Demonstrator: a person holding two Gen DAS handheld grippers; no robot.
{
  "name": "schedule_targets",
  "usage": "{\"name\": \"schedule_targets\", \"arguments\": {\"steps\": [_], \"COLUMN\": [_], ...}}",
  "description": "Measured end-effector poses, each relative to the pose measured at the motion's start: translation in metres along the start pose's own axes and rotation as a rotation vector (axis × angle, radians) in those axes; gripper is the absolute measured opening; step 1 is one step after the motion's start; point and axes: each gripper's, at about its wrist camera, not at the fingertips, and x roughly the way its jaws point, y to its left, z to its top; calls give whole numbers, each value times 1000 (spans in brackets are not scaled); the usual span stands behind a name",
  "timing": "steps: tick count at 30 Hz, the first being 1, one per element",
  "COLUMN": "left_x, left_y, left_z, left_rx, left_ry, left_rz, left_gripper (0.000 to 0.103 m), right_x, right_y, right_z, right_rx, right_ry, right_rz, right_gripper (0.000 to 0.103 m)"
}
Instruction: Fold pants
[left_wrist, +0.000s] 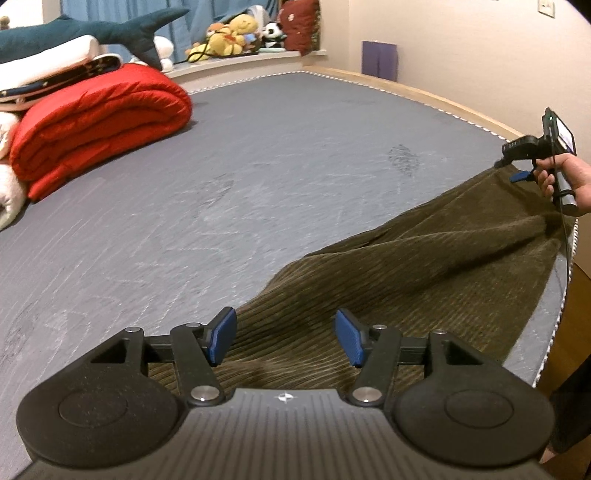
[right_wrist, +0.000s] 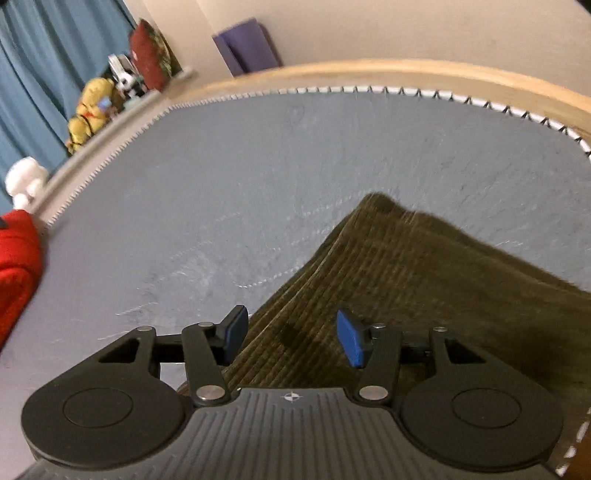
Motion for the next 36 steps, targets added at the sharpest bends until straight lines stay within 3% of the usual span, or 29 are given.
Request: {"name": "schedule_targets", "arguments": {"steps": [4, 8, 10, 11, 12, 13, 16, 18, 20, 23, 24, 25, 28, 30, 33, 36], "left_x": [1, 2, 2, 2, 2, 2, 4, 5, 8, 12, 14, 16, 21, 27, 42, 35], "left_y": [12, 18, 18, 19, 18, 18, 21, 24, 26, 35, 38, 41, 54, 68, 96, 111], "left_z": [-4, -5, -4, -3, -3, -2, 1, 1, 0, -5, -8, -11, -20, -29, -50, -56], "left_rx": [-18, -15, -6, -3, -3, -4, -8, -11, -10, -14, -16, -18, -24, -35, -51, -93], "left_ry": [11, 20, 19, 17, 14, 11, 8, 11, 13, 34, 46, 55, 86, 118, 205, 201], "left_rz": [17, 27, 29, 29, 28, 26, 31, 32, 40, 49, 56, 63, 74, 75, 142, 132], "left_gripper": [65, 65, 65, 65, 65, 65, 65, 65, 65, 65, 65, 65, 65, 65, 64, 61], "right_x": [25, 35, 40, 38, 36, 32, 6, -15, -18, 7, 12, 12, -6, -19, -43, -60], "right_y": [-2, 22, 30, 31, 30, 28, 15, 8, -2, -8, -11, -12, -11, -12, -27, -60], "right_z": [4, 1, 2, 2, 3, 5, 29, 46, 54, 49, 45, 42, 44, 48, 56, 64], "right_rx": [-6, -162, -233, -225, -201, -161, 32, 83, 110, 112, 126, 132, 109, 82, 80, 107], "right_ry": [5, 3, -3, -8, -8, -12, -102, -262, -316, -182, -146, -137, -188, -232, -267, -271], "right_rz": [-70, -155, -246, -264, -259, -256, -198, -170, -110, -125, -146, -154, -157, -129, -92, -62], "right_gripper": [56, 53, 27, 23, 10, 7, 5, 5, 6, 10, 16, 33, 64, 70, 70, 70]}}
